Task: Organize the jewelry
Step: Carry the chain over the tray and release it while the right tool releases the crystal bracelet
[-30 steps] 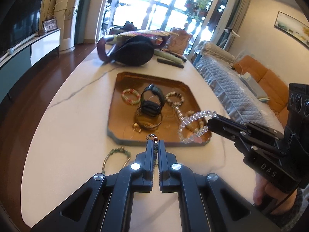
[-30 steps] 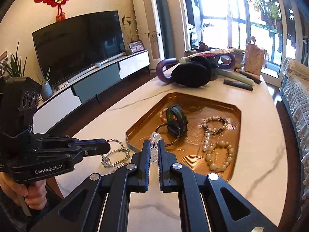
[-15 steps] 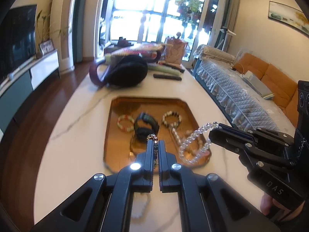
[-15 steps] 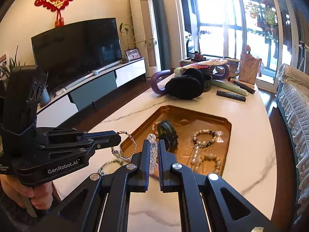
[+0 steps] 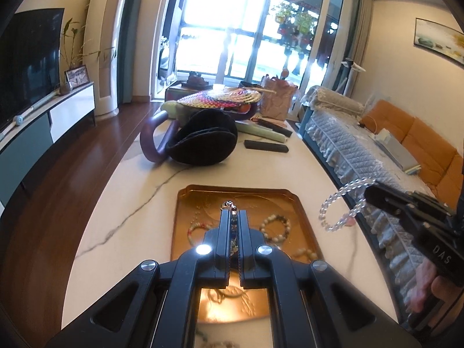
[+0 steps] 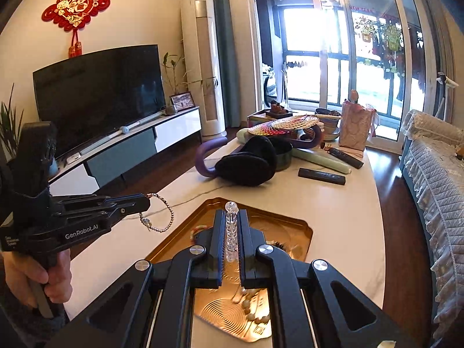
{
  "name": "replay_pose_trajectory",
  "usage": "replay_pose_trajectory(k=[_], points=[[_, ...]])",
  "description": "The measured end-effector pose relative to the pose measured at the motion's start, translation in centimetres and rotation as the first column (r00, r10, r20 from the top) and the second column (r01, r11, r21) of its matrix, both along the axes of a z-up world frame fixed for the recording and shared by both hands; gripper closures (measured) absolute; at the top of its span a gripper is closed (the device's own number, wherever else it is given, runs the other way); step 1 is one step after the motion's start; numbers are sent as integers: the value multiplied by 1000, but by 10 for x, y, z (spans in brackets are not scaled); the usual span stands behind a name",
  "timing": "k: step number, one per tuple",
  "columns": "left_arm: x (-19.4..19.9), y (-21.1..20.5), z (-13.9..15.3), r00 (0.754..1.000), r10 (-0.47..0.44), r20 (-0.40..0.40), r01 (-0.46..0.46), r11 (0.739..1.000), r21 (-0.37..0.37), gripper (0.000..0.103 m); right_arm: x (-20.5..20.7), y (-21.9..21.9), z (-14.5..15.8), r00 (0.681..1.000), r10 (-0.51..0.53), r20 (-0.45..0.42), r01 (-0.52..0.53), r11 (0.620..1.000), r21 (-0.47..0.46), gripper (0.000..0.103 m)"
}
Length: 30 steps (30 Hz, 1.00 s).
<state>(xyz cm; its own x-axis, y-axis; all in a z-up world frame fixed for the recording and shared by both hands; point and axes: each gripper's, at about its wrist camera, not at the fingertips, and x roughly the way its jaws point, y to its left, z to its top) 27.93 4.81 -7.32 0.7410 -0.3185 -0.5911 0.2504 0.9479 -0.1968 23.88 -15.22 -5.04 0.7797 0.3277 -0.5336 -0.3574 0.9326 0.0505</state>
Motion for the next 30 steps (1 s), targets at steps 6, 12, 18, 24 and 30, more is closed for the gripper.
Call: replay_pose_trajectory(k=[6,12,18,24,30], points=[[52,-5,-17,998,-20,-55,19,1000,-14,99,43,-5,-10,1000,7,-27,-8,1000,-18,96],[100,-7,-39,990,-63,-124,55,996,-70,99,86,-4,-42,996,85,-40,-86,996,-39,96],[136,-10,-78,976,-107,-192,100,994,-43,99,127,-7,-96,986,95,-137,-101,994,-36,96],[154,-1,-112,958,-93,-271,91,996,-18,99,151,-30,-124,976,15,-216,-23,999,-32,96],[143,-11,-103,967,22,-255,14,990,140,35,148,-51,-129,949,-29,-314,47,998,49,77]])
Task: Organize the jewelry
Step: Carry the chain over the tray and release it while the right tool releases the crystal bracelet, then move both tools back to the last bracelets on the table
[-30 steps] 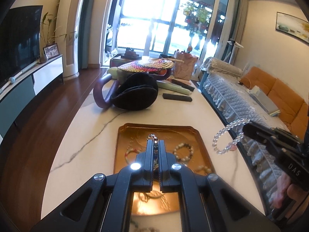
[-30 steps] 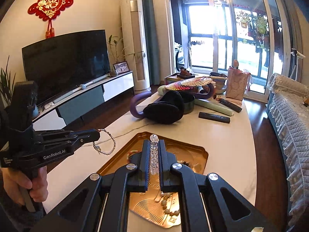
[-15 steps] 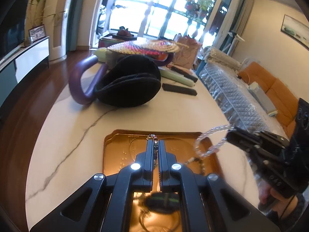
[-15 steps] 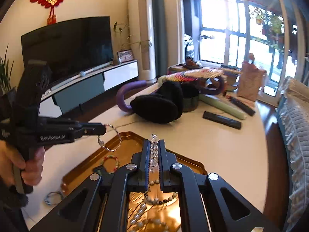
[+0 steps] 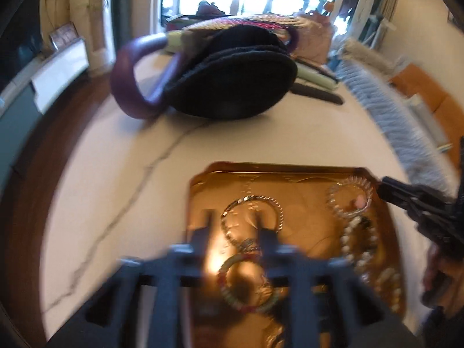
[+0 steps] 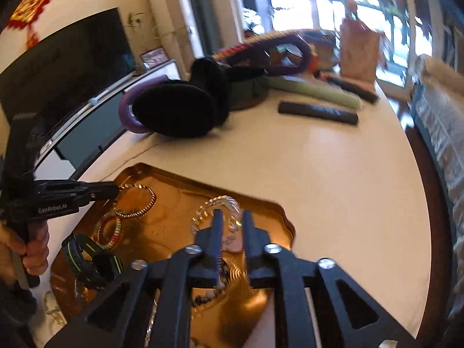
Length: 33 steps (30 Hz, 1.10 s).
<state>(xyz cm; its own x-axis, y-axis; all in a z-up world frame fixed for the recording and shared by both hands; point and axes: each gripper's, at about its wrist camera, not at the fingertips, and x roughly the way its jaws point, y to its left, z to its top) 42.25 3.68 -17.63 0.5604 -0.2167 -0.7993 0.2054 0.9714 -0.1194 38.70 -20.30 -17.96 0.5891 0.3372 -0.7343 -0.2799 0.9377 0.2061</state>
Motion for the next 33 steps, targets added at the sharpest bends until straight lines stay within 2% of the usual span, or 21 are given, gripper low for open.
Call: replay_pose_trajectory(k=[1,2,3,4,8,10,12,16,20,26,29,33], points=[[-9,-2,7,999,8,37,-9,1000,26,24,-2,-1,0,1000,-14,-5,14,1000,7,70],[-16,-2,13,997,11,72,-14,999,35,18,-5,-3,1,999,-37,-7,37,999,12,53],[-24,-2,18,996,11,93,-15,999,46,18,-9,-5,3,998,-61,-6,61,998,14,38],[-31,-3,23,995,7,99,-13,998,59,18,-11,-6,6,997,-76,-2,76,997,15,35],[-73,-1,41,989,0,148,-13,997,82,18,-35,-9,31,988,-146,43,144,989,31,34],[-93,-2,50,984,-2,178,-20,993,117,17,-48,-5,46,985,-154,74,150,987,50,30],[-118,-6,62,974,-18,228,-20,986,163,17,-65,4,64,981,-149,128,144,988,46,19],[-156,-16,86,955,-45,293,-12,982,191,14,-104,27,93,970,-123,210,114,992,55,11],[-192,-14,101,945,-53,322,1,987,161,10,-145,51,106,967,-83,239,70,996,63,5],[-227,8,110,956,-12,293,-16,996,92,9,-194,76,113,974,-2,225,-14,998,69,2],[-243,26,102,959,16,285,-33,998,55,9,-213,84,108,975,28,222,-44,997,64,1],[-255,55,72,971,64,231,-67,998,7,9,-227,98,84,972,118,203,-135,988,73,1]])
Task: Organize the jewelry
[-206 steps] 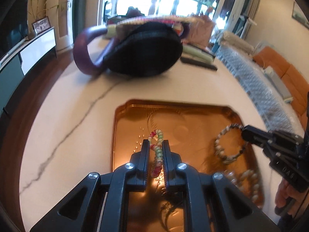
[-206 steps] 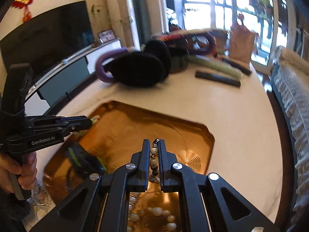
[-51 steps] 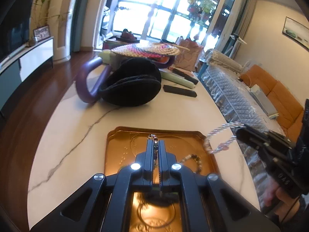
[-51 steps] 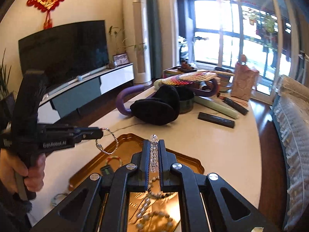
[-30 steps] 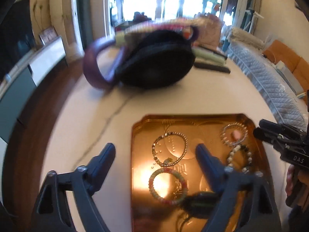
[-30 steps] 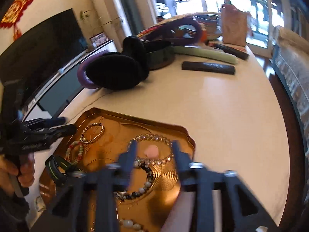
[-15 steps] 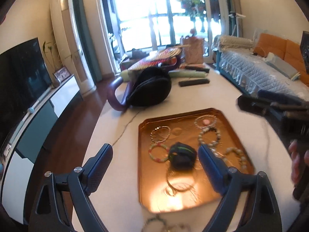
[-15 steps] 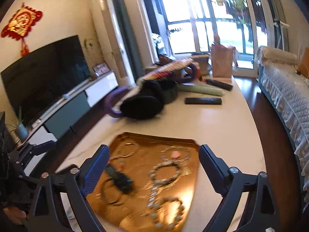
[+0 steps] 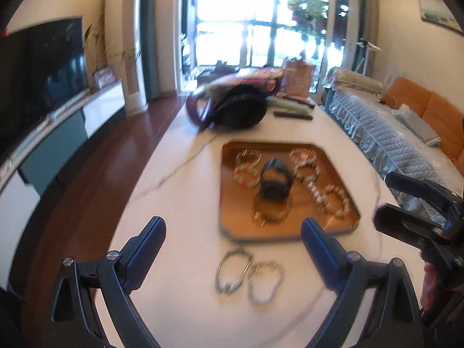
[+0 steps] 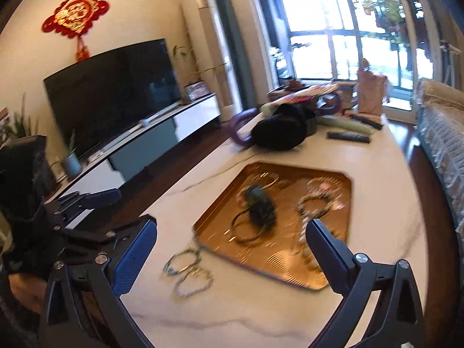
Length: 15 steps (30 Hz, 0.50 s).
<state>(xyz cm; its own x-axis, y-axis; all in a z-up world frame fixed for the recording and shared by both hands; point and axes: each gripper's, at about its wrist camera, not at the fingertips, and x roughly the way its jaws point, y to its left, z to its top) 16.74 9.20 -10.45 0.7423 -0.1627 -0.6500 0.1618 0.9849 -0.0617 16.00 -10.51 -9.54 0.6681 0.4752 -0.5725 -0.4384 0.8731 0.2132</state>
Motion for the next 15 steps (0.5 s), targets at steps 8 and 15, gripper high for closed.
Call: replay_pose_trajectory(k=[8,15], points=[[5,11,-60,993,-18,-118,23,999,45,31,2,38,-65,989,81,-123,-96,987,-127,51],[18,-5,-89,978,-67,-197,83,994,73,67,19,57,-102,978,93,-186,-133,967,-217,69]])
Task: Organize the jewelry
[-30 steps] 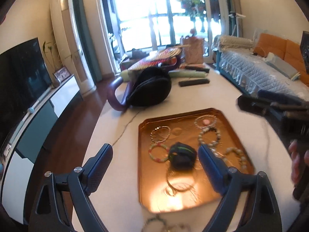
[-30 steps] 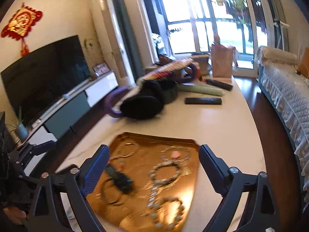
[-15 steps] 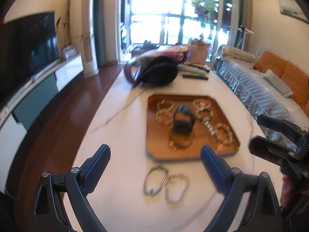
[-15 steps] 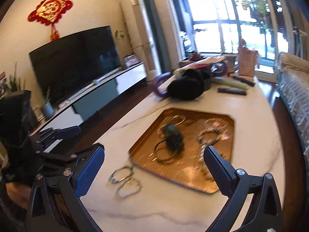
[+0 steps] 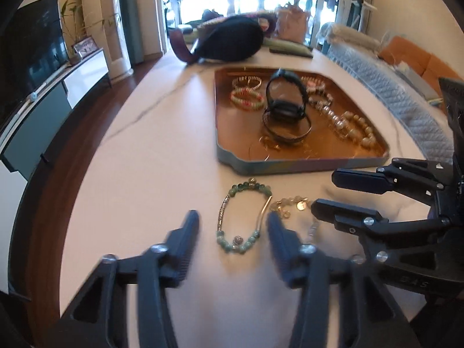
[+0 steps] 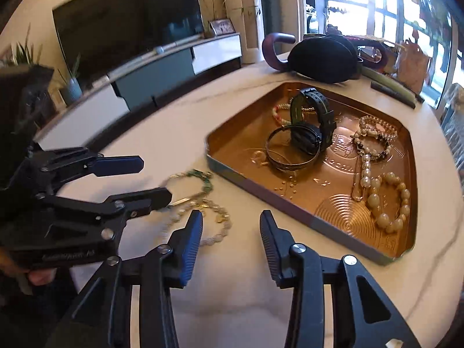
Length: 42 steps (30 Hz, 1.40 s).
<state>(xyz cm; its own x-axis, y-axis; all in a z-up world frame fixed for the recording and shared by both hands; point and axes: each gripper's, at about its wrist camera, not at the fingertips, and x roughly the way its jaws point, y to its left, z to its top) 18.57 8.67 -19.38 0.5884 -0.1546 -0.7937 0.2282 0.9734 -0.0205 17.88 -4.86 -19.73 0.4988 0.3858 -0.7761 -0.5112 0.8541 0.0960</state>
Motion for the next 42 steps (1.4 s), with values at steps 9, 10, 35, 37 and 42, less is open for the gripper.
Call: replay_pose_trajectory(k=[9,10,35,37,42], points=[[16,-5,-15,1000,-24,-13,24,1000,-5,99,-3,13,-10,998,53,42,-47,991,-122,94],[16,-6,-15,1000,-26,-15,26,1000,-2,99,-3,12,-9,998,50,37,-45,992,-121,95],[-16,-5,32,999,-9,49,16,987,-158,99,-17,-84,49,986,-149,80,145,988,54,98],[-16,-8,35,998,-11,56,20,987,-159,99,-18,-86,52,985,-155,82,150,987,62,98],[-17,-17,42,996,-39,75,51,986,-159,99,-17,-90,48,983,-164,80,161,986,37,98]])
